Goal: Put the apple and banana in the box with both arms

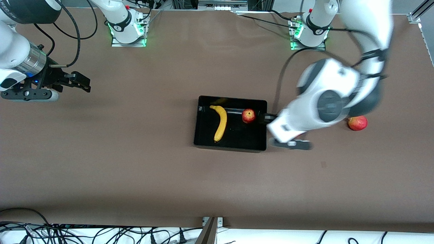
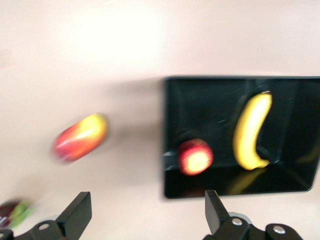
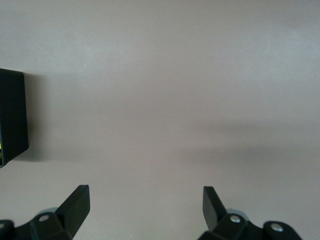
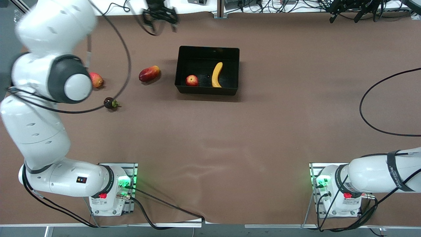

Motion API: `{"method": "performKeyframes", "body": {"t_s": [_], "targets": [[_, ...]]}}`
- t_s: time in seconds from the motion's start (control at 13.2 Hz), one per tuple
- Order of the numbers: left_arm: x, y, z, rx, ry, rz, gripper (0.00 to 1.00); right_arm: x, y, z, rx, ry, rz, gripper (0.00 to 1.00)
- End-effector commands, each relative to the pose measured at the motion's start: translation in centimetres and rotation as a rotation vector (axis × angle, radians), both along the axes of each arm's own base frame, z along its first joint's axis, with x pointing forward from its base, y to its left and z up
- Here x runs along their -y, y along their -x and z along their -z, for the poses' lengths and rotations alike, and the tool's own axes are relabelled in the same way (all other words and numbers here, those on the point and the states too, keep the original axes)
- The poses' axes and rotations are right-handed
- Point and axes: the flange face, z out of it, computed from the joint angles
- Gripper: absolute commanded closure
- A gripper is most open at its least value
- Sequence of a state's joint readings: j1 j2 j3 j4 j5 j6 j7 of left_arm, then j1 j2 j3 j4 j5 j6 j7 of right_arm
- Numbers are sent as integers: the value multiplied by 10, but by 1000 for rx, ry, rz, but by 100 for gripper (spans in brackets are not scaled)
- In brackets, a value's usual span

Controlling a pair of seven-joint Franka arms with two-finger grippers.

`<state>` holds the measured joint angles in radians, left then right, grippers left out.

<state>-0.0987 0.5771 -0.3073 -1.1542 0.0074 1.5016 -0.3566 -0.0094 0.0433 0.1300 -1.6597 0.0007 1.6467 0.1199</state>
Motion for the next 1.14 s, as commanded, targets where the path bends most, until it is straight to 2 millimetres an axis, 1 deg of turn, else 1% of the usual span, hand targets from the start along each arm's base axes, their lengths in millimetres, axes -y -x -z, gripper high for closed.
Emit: {"method": "performKeyframes", "body": {"t_s": [0.0,0.15,0.23,0.3,0.45,0.53,0.68,0.76,0.83,1.06], "targets": [[-64,10,-30,-26,-91,-44,0,2,3,-4,10,13,-13,0],[-91,24,-75,40,-122,-81,0,2,3,-4,10,13,-13,0],[-107,38,-85,50,-155,-84,0,3,3,-4,10,13,-12,0],[-131,53,-95,67,-163,-67,0,3,3,-5,12,13,-12,0],[-170,79,-98,102,-142,2,0,2,3,-4,9,13,-13,0],[-183,88,-101,138,-141,6,0,3,3,-4,9,13,-12,0],[-189,103,-106,183,-144,-4,0,2,3,-5,10,13,-13,0],[-187,114,-107,181,-149,-6,0,2,3,-5,10,13,-12,0],[-186,123,-102,171,-143,-10,0,2,3,-5,10,13,-13,0],[-186,123,-101,175,-109,-27,0,3,3,-5,10,13,-12,0]]}}
